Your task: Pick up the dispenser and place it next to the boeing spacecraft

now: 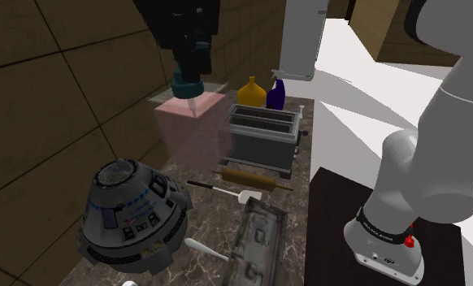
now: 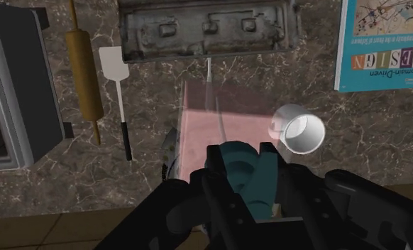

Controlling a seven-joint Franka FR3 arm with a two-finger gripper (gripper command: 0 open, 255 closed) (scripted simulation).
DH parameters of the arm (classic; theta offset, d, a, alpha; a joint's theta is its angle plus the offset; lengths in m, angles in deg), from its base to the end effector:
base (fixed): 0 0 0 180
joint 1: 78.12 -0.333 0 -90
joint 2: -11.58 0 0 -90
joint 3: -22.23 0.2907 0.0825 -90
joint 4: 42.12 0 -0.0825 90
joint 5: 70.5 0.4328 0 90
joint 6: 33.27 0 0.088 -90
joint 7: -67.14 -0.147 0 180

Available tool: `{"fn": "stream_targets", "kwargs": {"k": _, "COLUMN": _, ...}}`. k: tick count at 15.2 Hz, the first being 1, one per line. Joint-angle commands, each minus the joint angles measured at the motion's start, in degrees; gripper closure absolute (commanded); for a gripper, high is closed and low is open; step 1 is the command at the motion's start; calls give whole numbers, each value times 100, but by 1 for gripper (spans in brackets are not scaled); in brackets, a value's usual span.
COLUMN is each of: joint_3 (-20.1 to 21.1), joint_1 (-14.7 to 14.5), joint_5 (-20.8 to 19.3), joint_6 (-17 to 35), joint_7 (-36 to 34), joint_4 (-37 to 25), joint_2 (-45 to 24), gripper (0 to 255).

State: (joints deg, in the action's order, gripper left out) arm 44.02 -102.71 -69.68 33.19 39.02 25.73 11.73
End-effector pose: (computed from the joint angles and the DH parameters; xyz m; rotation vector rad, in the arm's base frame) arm 0.3676 0.3898 0.7155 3.0967 0.5065 -0.0389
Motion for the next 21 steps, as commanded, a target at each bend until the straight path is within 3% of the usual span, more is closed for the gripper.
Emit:
{"fn": "stream_targets", "kwargs": {"k": 1, "joint_3": 219, "joint_1": -222, "joint_5": -179, "joint_6": -112, "joint_7": -381, "joint_4": -529, "joint_2": -444, "gripper": 255}}
{"fn": "stream_targets", "kwargs": {"k": 5, "joint_3": 557, "joint_1": -975, "joint_5": -815, "joint_6": -610, "joint_7": -1069, "joint_4": -2127, "joint_2": -1646, "gripper": 255}}
{"fn": "stream_targets", "kwargs": {"k": 6, "joint_3": 598, "joint_1": -1326, "joint_5": -1094, "joint_6": -893, "joint_7": -1216, "joint_4": -2860, "joint_2": -2119, "gripper": 255}}
{"fn": "stream_targets", "kwargs": {"k": 7, "joint_3": 507, "joint_1": -1859, "joint_5": -1455, "joint_6": -1380, "joint_7": -1259, "joint_4": -4000, "joint_2": -2763, "gripper": 255}}
{"fn": "stream_targets", "kwargs": {"k": 8, "joint_3": 521, "joint_1": -1463, "joint_5": -1103, "joint_6": -847, "joint_7": -1268, "joint_4": -2908, "joint_2": -2207, "gripper": 255}}
{"fn": "stream_targets", "kwargs": {"k": 11, "joint_3": 570, "joint_1": -1046, "joint_5": -782, "joint_6": -202, "joint_7": -1216, "joint_4": -1701, "joint_2": -1629, "gripper": 255}}
{"fn": "stream_targets", "kwargs": {"k": 21, "joint_3": 482, "joint_1": -610, "joint_5": -316, "joint_6": 1052, "joint_7": -1010, "joint_4": 363, "joint_2": -745, "gripper": 255}}
